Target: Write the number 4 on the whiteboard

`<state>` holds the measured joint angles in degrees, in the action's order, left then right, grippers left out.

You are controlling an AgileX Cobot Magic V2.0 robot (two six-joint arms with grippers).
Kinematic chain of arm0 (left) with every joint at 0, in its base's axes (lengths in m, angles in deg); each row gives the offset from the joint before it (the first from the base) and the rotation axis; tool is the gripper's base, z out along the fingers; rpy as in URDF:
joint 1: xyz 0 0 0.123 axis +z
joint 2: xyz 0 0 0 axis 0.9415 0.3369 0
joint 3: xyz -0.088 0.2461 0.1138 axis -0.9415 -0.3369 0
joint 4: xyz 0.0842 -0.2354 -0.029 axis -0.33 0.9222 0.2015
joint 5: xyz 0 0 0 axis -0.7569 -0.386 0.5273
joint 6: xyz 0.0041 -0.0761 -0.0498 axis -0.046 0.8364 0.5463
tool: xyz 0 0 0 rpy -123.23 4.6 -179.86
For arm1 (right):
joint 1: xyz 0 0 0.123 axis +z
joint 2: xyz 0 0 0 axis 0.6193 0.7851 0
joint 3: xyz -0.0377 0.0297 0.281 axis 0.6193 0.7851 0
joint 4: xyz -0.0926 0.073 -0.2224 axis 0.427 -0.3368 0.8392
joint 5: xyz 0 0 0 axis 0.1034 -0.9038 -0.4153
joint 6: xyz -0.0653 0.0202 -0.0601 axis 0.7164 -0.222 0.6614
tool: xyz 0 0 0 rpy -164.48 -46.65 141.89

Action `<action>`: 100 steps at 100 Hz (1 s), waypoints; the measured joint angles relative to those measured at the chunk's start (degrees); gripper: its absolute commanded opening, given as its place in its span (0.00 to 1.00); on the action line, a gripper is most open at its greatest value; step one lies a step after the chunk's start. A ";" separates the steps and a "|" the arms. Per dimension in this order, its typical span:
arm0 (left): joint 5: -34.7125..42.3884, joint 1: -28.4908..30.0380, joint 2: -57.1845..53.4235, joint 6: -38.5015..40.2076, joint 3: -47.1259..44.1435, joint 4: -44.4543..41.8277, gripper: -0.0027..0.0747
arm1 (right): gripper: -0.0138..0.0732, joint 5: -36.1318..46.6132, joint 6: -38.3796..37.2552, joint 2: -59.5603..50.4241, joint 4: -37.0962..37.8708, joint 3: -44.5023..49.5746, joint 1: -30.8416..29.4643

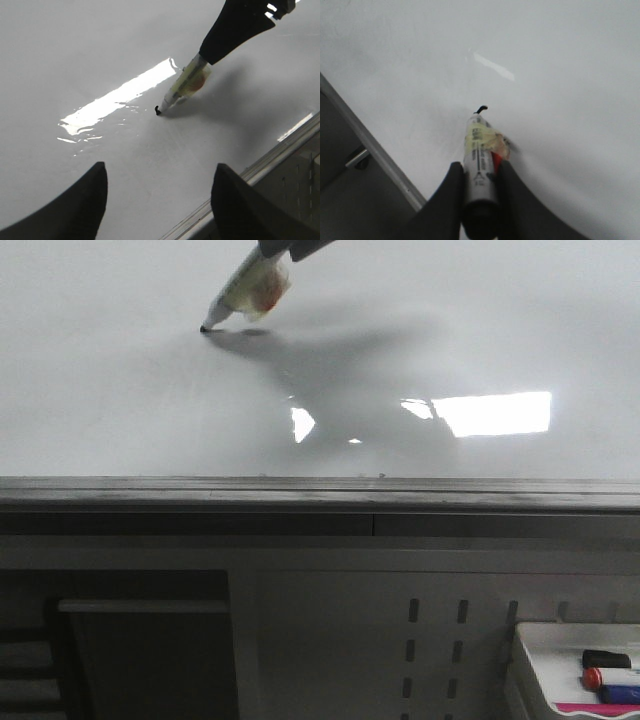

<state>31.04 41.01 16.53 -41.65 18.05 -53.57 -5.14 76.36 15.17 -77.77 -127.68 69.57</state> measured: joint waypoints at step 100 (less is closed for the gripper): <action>-0.09 0.00 0.00 0.00 0.00 0.00 0.56 | 0.08 -1.22 -0.04 -7.49 1.38 3.83 -2.78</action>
<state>30.95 41.01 16.53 -41.65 18.05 -53.57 -6.35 76.33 7.69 -76.39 -123.84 66.80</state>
